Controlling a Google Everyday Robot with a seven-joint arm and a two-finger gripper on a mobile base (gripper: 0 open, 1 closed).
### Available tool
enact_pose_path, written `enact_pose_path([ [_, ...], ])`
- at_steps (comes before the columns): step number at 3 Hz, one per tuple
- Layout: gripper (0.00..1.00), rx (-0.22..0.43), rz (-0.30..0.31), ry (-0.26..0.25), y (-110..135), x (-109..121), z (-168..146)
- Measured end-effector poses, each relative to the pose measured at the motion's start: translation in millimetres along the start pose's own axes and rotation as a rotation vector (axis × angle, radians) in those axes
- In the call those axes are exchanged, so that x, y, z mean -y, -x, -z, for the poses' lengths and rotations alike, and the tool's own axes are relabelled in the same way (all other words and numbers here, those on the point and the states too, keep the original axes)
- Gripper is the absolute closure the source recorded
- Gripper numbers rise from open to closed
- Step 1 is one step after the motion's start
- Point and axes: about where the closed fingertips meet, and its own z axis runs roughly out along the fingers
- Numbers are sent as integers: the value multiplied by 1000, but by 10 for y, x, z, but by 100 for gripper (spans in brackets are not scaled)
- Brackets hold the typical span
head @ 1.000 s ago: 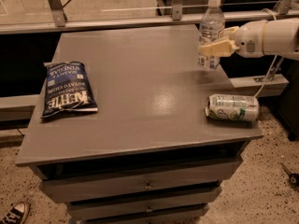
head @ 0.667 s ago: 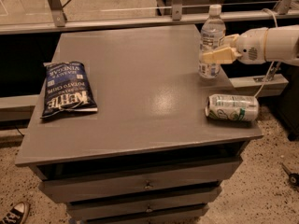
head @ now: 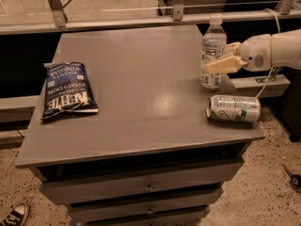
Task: Move blue plastic bottle near 7up can
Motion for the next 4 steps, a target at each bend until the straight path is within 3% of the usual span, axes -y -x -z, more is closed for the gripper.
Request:
enact_pose_path([
  [3, 5, -43, -9, 48, -231, -146, 99],
  [4, 0, -50, -15, 51, -278, -153, 104],
])
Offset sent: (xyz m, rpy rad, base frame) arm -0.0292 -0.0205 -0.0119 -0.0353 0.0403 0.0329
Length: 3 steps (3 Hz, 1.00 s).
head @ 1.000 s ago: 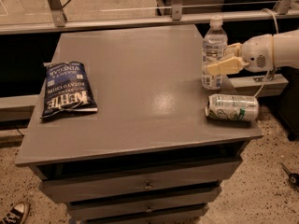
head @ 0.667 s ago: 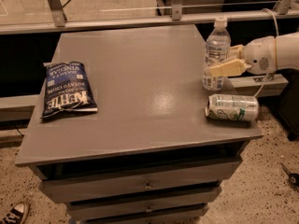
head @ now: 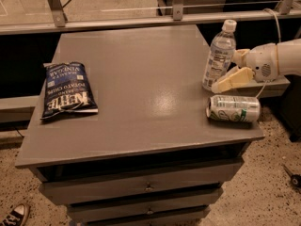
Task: Move blue plastic bottle near 7up can
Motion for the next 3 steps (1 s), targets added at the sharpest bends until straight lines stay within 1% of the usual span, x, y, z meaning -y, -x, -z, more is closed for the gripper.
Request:
enact_pose_path([
  [1, 0, 7, 20, -36, 75, 104, 192],
  [2, 0, 38, 47, -109, 244, 318, 614],
  [3, 0, 63, 79, -233, 361, 530, 1324],
])
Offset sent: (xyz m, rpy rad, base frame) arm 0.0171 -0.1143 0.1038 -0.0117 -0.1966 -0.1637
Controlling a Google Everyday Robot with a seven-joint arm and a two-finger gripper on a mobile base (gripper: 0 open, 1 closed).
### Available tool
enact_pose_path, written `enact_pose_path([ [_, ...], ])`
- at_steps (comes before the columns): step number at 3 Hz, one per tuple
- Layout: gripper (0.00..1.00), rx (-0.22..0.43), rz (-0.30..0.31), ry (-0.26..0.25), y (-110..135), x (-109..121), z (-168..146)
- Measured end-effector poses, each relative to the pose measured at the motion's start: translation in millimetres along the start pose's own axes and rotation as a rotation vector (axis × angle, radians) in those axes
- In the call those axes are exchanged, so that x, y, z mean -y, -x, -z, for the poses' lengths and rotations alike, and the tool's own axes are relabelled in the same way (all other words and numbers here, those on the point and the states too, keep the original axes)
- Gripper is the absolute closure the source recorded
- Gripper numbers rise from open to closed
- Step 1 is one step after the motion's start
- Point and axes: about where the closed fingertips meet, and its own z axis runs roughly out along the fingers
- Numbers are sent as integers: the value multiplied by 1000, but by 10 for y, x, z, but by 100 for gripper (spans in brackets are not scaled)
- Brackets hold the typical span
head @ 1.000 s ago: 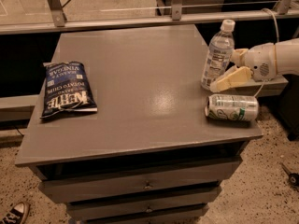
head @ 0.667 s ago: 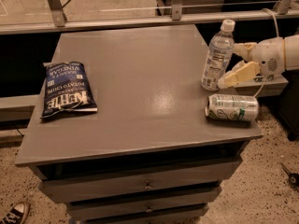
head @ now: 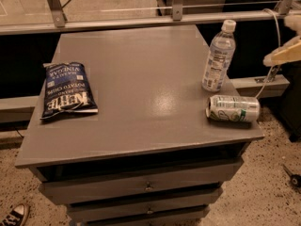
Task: Move blue plastic bottle near 7up can
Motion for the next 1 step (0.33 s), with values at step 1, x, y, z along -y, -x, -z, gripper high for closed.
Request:
enact_pose_path([
  [1, 0, 26, 31, -57, 188, 154, 242],
])
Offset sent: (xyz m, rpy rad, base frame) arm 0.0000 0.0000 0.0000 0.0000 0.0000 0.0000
